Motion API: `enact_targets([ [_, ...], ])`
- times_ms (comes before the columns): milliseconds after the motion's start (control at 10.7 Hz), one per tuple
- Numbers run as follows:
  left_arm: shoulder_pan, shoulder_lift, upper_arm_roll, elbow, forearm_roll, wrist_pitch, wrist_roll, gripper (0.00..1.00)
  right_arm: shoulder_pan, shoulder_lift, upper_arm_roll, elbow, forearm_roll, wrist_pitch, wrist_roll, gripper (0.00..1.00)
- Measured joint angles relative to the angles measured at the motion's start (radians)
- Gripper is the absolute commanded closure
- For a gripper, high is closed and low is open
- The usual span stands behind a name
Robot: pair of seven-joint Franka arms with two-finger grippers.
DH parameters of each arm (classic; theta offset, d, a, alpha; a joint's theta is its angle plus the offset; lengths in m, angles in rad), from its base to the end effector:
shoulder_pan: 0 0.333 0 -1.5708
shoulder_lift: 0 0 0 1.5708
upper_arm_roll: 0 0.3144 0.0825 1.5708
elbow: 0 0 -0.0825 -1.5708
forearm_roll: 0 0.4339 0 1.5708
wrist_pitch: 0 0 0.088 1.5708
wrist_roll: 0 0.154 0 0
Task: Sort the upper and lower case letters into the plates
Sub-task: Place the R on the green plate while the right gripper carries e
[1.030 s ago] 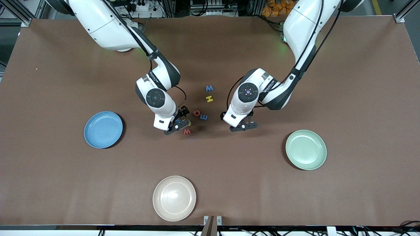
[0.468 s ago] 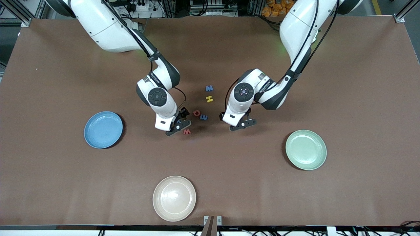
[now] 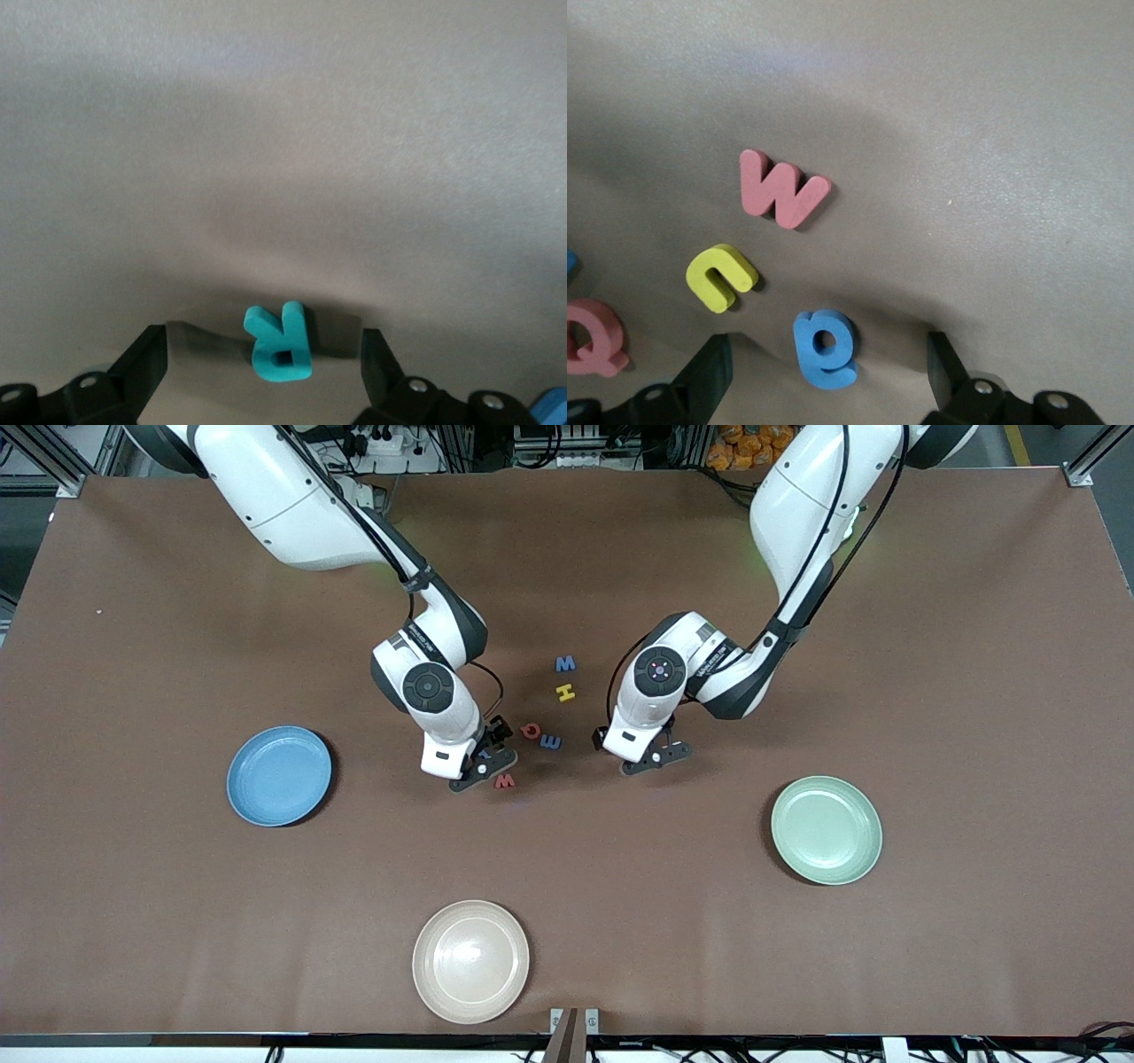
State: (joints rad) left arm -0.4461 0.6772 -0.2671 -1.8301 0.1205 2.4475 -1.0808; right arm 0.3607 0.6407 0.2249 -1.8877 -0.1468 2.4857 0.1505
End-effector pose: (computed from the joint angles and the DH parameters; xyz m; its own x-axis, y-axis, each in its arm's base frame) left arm 0.5060 -0.4382 0.0814 0.9429 0.3190 -0.0954 0.3220 -0.9466 0.0172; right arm 0.5462 0.3644 0.0807 0.8716 0.4894 -0.0266 0.4881 -0.8717 -0.0435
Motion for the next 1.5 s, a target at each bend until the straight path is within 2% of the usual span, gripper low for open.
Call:
enact_targets([
  [94, -0.006, 0.0, 0.0, -0.004, 0.0, 0.001, -0.002, 0.15, 0.0, 0.0, 0.0, 0.0, 0.0, 0.0, 0.001, 0.19],
  [187, -0.012, 0.0, 0.0, -0.005, 0.0, 0.002, -0.005, 0.18, 0.0, -0.002, -0.001, 0.0, -0.003, 0.001, 0.002, 0.32],
  [281, -0.014, 0.0, 0.0, -0.005, 0.0, 0.002, -0.006, 0.27, 0.0, -0.002, -0.001, 0.0, -0.009, 0.001, 0.002, 0.43],
  [468, -0.014, -0.001, 0.001, -0.005, 0.0, 0.002, -0.006, 0.55, 0.0, -0.007, 0.0, 0.002, -0.012, 0.001, 0.002, 0.59],
  [655, -0.014, -0.009, 0.002, -0.004, 0.015, 0.002, -0.006, 0.97, 0.0, -0.009, 0.003, 0.004, -0.012, 0.001, 0.003, 0.89],
  [749, -0.013, -0.013, 0.004, -0.004, 0.02, 0.0, -0.006, 1.0, 0.0, -0.013, 0.003, 0.005, -0.012, 0.001, 0.005, 1.0],
  [1217, 0.024, -0.038, 0.018, 0.013, 0.039, -0.025, -0.004, 1.0, -0.002, -0.017, 0.002, 0.018, -0.012, -0.015, 0.025, 1.0],
  [1404, 0.111, -0.113, 0.022, 0.039, 0.053, -0.114, 0.072, 1.0, -0.03, -0.073, -0.005, 0.053, -0.012, -0.148, 0.034, 1.0],
  [1498, 0.172, -0.151, 0.024, 0.043, 0.053, -0.139, 0.15, 1.0, -0.084, -0.125, -0.007, 0.06, -0.012, -0.206, 0.009, 1.0],
])
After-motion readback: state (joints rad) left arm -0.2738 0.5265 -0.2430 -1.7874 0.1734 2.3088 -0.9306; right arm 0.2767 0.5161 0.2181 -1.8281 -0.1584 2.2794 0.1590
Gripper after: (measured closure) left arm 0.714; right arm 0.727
